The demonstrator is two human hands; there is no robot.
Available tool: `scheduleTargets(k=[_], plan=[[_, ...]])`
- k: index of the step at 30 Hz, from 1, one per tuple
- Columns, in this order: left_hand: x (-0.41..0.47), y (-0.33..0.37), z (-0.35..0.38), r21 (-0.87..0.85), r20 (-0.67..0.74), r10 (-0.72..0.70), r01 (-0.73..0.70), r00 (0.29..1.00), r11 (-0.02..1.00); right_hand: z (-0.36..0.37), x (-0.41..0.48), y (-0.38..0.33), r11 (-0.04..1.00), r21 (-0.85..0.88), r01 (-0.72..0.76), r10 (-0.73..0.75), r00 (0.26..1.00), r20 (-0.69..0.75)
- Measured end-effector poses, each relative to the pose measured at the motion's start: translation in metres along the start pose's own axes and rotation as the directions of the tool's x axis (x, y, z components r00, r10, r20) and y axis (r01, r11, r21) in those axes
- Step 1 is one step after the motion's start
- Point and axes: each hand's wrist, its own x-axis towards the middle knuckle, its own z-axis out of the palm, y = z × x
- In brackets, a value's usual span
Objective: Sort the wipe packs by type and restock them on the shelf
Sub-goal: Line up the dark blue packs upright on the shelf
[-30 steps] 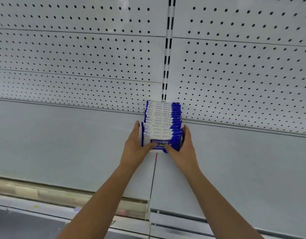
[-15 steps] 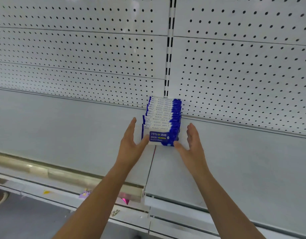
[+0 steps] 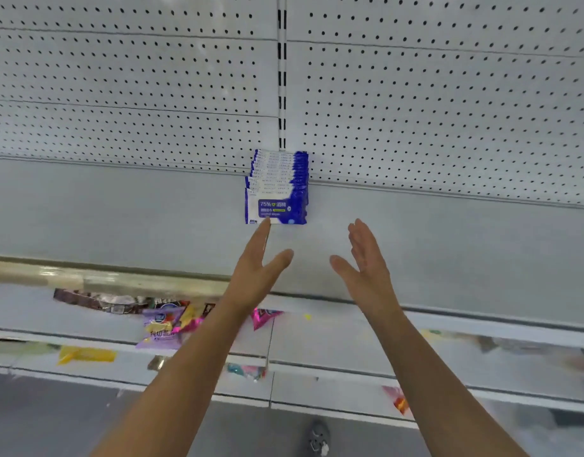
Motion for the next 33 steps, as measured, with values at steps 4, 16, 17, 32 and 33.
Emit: scheduleTargets(k=[4, 16, 17, 32, 33], plan=[[-0.046, -0.001, 0.035, -0.024, 0.113, -0.022, 0.024, 0.993, 0.999, -0.039, -0.072, 0.008, 0.998, 0.001, -0.069, 0.069, 0.99, -0.122], [-0.183, 0.07, 0.238, -0.133, 0.389, 0.09, -0.041, 0.917, 0.99, -0.232, -0.266, 0.03, 0.985, -0.051, -0.163, 0.12, 0.873, -0.472], [-0.197, 0.077, 0.262, -0.131, 0.419, 0.097, -0.045, 0.903, 0.99, -0.255, -0.283, 0.033, 0.981, -0.046, -0.187, 0.141, 0.857, -0.495], [-0.368, 0.181, 0.594, -0.071, 0.627, 0.063, -0.024, 0.776, 0.997, -0.578, -0.475, 0.095, 0.94, 0.023, -0.341, 0.271, 0.701, -0.66], [-0.367, 0.184, 0.611, -0.082, 0.627, 0.071, -0.024, 0.776, 0.996, -0.594, -0.473, 0.099, 0.938, 0.023, -0.347, 0.275, 0.699, -0.66]])
